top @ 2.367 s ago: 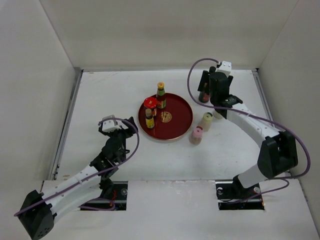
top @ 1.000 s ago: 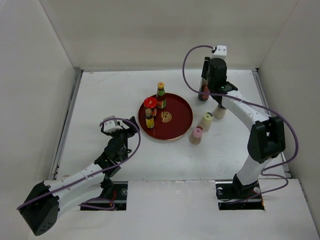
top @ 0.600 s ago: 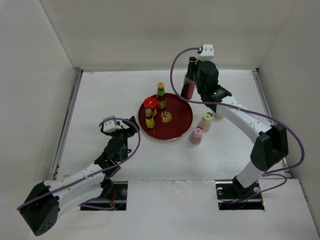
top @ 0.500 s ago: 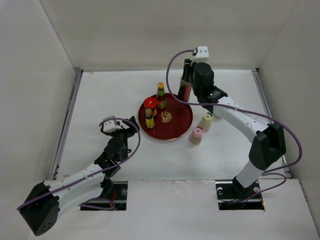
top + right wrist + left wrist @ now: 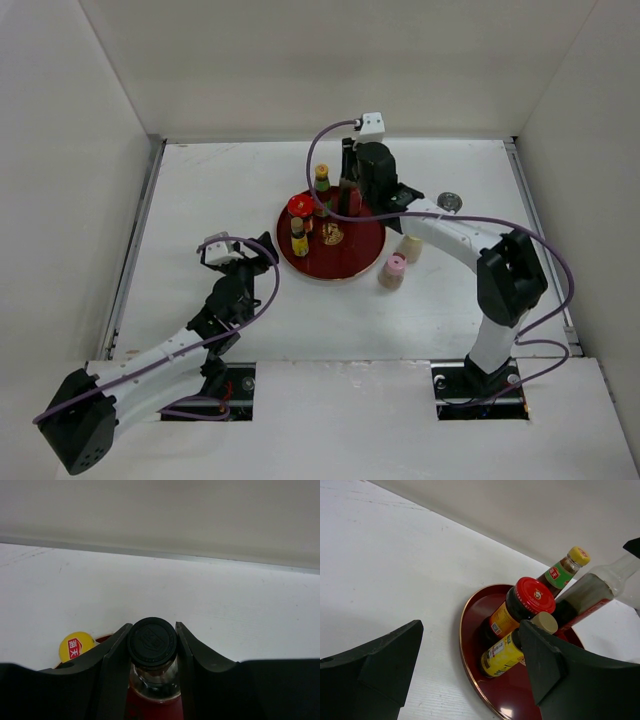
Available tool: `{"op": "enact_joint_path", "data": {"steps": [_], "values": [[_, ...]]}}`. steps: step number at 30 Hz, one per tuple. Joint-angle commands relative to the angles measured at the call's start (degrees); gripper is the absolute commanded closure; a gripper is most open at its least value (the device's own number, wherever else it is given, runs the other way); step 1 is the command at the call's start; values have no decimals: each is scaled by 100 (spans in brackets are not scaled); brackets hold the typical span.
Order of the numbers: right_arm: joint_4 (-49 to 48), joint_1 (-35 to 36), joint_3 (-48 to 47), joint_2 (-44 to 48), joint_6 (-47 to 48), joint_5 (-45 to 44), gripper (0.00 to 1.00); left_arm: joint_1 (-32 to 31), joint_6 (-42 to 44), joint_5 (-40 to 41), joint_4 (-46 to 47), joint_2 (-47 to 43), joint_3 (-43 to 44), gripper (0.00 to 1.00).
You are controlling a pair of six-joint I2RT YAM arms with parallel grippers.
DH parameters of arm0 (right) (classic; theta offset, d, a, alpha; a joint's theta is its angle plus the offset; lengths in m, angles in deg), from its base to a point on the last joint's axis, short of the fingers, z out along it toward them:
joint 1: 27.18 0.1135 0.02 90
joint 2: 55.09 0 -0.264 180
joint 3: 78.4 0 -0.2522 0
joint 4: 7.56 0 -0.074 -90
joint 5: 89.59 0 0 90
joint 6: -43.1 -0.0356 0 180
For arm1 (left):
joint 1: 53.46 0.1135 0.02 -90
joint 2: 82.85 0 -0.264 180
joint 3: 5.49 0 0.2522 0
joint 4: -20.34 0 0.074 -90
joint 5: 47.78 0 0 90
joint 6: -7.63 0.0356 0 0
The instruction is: Organize the condiment bottles
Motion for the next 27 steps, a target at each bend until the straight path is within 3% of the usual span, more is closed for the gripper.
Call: {"op": "enact_joint_path", "data": {"steps": [1,13,17,19,22,25,27], "values": [[-1198,146,-21,162,-101,-224,74,23,-54,-152,281,37,-15,23],[-1339,190,805,750,-320,-400,25,31,-63,-152,290,-16,-33,23],[-1269,198,1069,1303,-285,-330,14,-12,-63,-152,299,-16,-24,22],[-1234,207,1253,1593,-276,-338,14,31,-63,-152,290,2,-33,22],[-1111,330,1858,2208,-407,-391,33,23,-63,-134,264,-68,-24,22],[-953,558,2781,2981,-802,-662,78,40,-63,-116,238,-51,-15,22],[-550,786,3326,3499,-1057,-952,86,14,-63,-143,194,-16,29,22]]}}
